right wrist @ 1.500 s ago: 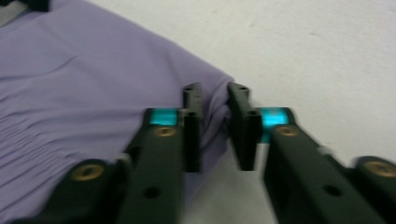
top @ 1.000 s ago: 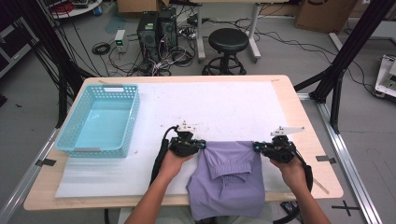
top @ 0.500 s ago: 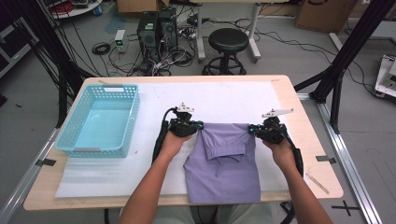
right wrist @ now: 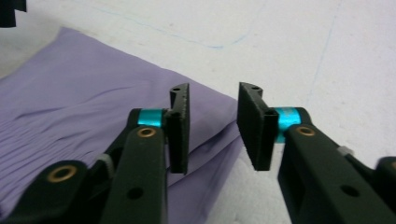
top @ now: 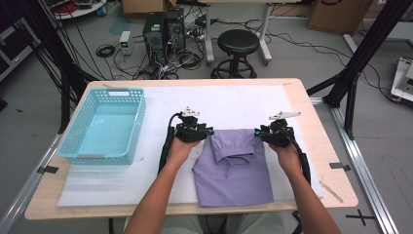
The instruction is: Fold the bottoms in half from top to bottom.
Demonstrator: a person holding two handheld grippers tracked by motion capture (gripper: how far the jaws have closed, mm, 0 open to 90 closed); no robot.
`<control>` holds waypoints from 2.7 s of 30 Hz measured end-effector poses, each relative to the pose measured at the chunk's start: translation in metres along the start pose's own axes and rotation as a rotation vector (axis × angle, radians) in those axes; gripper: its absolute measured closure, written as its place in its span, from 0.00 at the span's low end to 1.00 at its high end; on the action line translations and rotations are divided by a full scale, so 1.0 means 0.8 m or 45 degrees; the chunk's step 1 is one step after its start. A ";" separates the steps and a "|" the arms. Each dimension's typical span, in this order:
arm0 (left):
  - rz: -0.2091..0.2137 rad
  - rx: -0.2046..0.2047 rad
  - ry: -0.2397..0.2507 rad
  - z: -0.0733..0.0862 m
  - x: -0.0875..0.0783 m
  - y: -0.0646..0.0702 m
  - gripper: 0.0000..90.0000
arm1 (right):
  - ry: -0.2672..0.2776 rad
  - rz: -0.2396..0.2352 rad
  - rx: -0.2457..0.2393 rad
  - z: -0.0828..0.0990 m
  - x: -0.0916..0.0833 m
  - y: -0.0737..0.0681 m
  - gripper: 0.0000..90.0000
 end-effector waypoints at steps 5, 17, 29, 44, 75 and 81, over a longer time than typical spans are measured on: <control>0.040 0.050 -0.020 0.015 0.002 0.019 0.67 | 0.002 -0.087 -0.061 0.011 -0.006 -0.017 0.72; 0.075 0.039 0.032 0.037 -0.005 0.033 0.67 | -0.100 -0.206 -0.246 0.028 0.006 -0.068 0.72; 0.065 0.015 0.068 0.052 -0.022 0.029 0.62 | -0.130 -0.239 -0.313 0.053 0.004 -0.082 0.73; 0.058 0.033 0.078 0.061 -0.034 0.031 0.61 | -0.154 -0.292 -0.413 0.086 -0.019 -0.098 0.74; 0.033 0.014 0.058 0.063 -0.028 0.032 0.61 | -0.156 -0.320 -0.394 0.112 -0.027 -0.099 0.74; 0.030 0.012 0.054 0.063 -0.026 0.032 0.61 | -0.176 -0.364 -0.431 0.122 -0.034 -0.105 0.74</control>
Point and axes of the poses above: each handheld gripper's, and its own axes: x roughly forward along the jaws, z roughly out of its underside, y roughly to its right, the point moved 3 cm from there along x, roughly forward along the jaws, and after that the axes turned 15 degrees about -y, right-handed, at the moved point
